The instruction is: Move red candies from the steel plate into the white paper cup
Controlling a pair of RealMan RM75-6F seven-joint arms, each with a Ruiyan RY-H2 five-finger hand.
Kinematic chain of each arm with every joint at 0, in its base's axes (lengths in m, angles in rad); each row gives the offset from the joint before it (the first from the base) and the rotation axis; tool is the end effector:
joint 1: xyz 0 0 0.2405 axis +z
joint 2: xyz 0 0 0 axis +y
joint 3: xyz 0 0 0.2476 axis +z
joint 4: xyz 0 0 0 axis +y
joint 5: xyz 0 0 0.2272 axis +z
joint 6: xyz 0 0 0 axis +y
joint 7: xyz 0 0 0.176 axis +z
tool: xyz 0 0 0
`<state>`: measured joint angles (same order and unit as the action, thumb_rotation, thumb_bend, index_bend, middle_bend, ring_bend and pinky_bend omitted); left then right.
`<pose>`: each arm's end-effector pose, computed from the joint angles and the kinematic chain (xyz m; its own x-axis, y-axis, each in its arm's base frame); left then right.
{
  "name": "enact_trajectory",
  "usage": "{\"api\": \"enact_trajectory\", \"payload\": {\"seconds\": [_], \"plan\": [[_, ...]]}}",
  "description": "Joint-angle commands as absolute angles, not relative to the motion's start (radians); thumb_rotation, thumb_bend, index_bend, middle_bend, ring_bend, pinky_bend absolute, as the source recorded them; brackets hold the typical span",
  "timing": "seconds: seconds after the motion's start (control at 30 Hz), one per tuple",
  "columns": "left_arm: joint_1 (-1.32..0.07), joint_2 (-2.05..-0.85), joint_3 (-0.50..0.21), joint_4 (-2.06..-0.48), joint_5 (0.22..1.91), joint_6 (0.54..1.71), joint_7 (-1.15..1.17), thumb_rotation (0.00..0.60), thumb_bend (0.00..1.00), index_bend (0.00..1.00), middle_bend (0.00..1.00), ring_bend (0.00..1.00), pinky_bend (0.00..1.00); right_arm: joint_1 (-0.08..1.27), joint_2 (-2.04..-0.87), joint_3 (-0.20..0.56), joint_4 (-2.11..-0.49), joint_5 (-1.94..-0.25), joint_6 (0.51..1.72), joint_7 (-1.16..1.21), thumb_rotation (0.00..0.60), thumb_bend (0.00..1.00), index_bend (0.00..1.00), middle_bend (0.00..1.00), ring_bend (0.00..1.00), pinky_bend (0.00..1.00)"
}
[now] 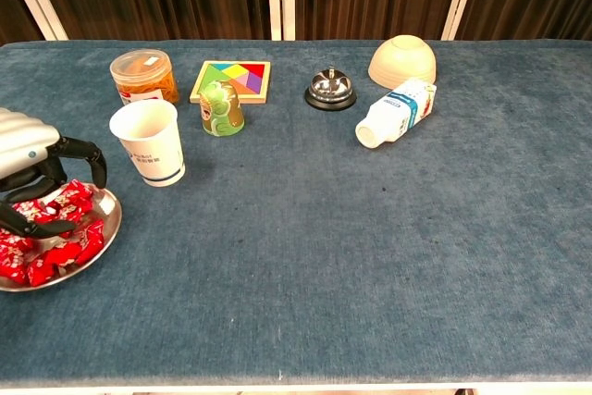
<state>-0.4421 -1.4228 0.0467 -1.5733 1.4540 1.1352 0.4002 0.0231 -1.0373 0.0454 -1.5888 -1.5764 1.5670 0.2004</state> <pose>-0.2167 0.2622 -0.0256 0.6132 0.2296 0.7558 0.7584 -0.4389 -0.4819 -0.3161 -0.1935 0.1748 0.3085 0.0466 0.9501 -0.9499 -0.0365 0.3103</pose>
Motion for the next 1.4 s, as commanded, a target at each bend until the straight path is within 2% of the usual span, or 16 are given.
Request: {"api": "enact_trajectory", "payload": {"seconds": [0.03, 0.83, 1.2, 1.4], "plan": [[-0.442, -1.424, 0.039, -1.567, 1.419, 1.119, 0.436, 0.600, 0.19, 0.38, 0.86, 0.83, 0.83, 0.023, -1.037, 0.045, -1.590, -1.576, 1.566, 0.200, 0.600, 0.20, 0.02, 0.15, 0.10, 0.17], [-0.435, -1.432, 0.037, -1.547, 1.365, 1.080, 0.439, 0.600, 0.21, 0.39, 0.86, 0.83, 0.83, 0.028, -1.038, 0.046, -1.599, -1.572, 1.555, 0.187, 0.600, 0.20, 0.03, 0.15, 0.10, 0.17], [-0.437, -1.442, 0.034, -1.523, 1.361, 1.069, 0.410, 0.600, 0.32, 0.49, 0.86, 0.83, 0.83, 0.032, -1.038, 0.047, -1.597, -1.568, 1.547, 0.190, 0.600, 0.20, 0.03, 0.15, 0.10, 0.17], [-0.432, -1.446, 0.032, -1.514, 1.372, 1.080, 0.378, 0.600, 0.34, 0.54, 0.86, 0.83, 0.83, 0.033, -1.037, 0.047, -1.600, -1.569, 1.547, 0.188, 0.600, 0.20, 0.03, 0.15, 0.10, 0.17]]}}
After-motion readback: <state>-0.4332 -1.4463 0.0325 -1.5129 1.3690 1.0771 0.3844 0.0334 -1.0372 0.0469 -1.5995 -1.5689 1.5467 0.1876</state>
